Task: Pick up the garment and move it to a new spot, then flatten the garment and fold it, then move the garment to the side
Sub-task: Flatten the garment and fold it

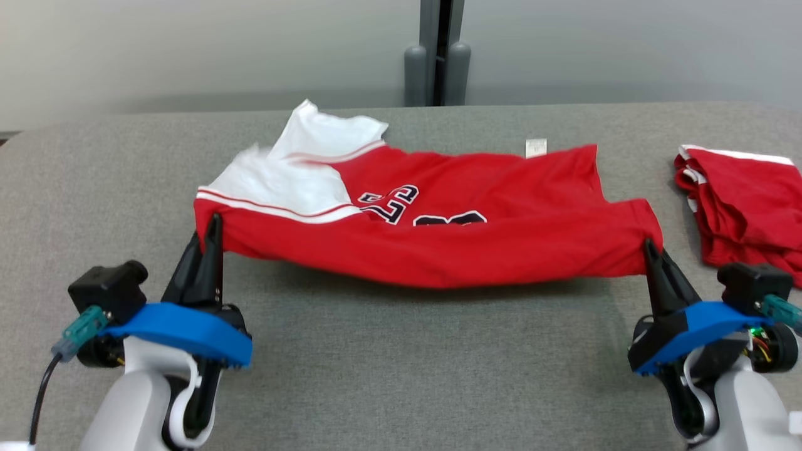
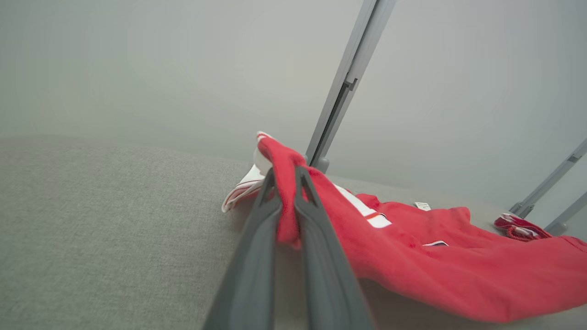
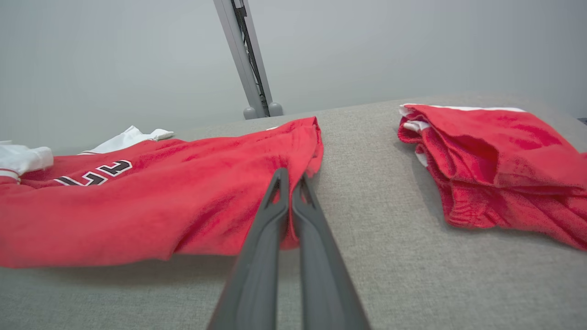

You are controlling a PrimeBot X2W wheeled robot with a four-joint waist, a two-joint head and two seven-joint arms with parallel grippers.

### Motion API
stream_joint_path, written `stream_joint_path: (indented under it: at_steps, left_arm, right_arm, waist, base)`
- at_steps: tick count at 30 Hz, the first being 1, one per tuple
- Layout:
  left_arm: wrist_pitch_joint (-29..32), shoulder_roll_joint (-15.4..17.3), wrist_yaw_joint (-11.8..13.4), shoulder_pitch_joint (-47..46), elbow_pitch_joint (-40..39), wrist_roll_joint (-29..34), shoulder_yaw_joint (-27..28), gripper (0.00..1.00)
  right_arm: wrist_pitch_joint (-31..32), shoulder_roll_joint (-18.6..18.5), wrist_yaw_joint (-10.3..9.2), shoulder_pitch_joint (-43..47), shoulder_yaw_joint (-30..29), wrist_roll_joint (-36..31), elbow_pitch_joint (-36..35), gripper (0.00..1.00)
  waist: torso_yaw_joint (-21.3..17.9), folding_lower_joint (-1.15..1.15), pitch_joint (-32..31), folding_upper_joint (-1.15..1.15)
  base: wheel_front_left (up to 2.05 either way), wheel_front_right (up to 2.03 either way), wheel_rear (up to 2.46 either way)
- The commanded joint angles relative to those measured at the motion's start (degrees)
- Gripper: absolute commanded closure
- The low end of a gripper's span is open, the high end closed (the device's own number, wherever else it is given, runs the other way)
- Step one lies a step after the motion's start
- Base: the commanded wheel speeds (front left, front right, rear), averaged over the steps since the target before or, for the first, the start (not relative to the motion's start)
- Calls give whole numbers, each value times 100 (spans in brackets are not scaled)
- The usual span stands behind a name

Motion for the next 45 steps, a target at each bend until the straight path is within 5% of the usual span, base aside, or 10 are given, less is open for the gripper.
stream_joint_path:
  at_steps: [1,11,18,20,21,22,29,34,40,45]
  left_arm:
    - [119,88,52,233,-259,11,-40,100]
    - [797,390,577,2082,-1822,-215,-24,100]
    - [1049,421,748,2827,-1876,-467,-34,100]
    - [1073,411,697,2746,-1750,-497,-50,98]
    - [1067,412,695,2702,-1692,-491,-53,54]
    - [1061,413,697,2676,-1644,-487,-57,0]
    - [994,647,673,2271,-1737,-232,2,0]
    - [1105,1130,570,1320,-1993,265,43,0]
    - [1588,1690,142,-553,-2123,820,-103,0]
    - [2142,1847,-221,-2048,-1610,1008,-388,0]
  right_arm:
    - [135,-9,0,220,-23,-29,-211,100]
    - [977,-10,0,1852,15,218,-1619,100]
    - [984,-10,0,2394,14,522,-1469,96]
    - [930,-10,0,2322,56,488,-1328,58]
    - [905,-10,0,2294,72,479,-1263,0]
    - [892,-10,0,2293,85,470,-1206,0]
    - [739,-10,0,2168,45,277,-1213,0]
    - [681,-9,0,1836,45,91,-1482,0]
    - [771,-8,0,1146,252,-198,-1563,0]
    - [720,-8,0,429,562,-403,-1320,0]
  waist:
    - [-56,0,-82,0]
    - [-141,0,-109,0]
    - [-153,0,-76,0]
    - [-155,0,-92,0]
    - [-158,0,-99,0]
    - [-163,0,-105,0]
    - [-239,0,-92,0]
    - [-348,0,35,0]
    - [-526,0,438,0]
    - [-785,0,872,0]
  base:
    - [0,0,0]
    - [0,0,0]
    - [0,0,0]
    - [0,0,0]
    - [0,0,0]
    - [0,0,0]
    - [0,0,0]
    - [0,0,0]
    - [0,0,0]
    - [0,0,0]
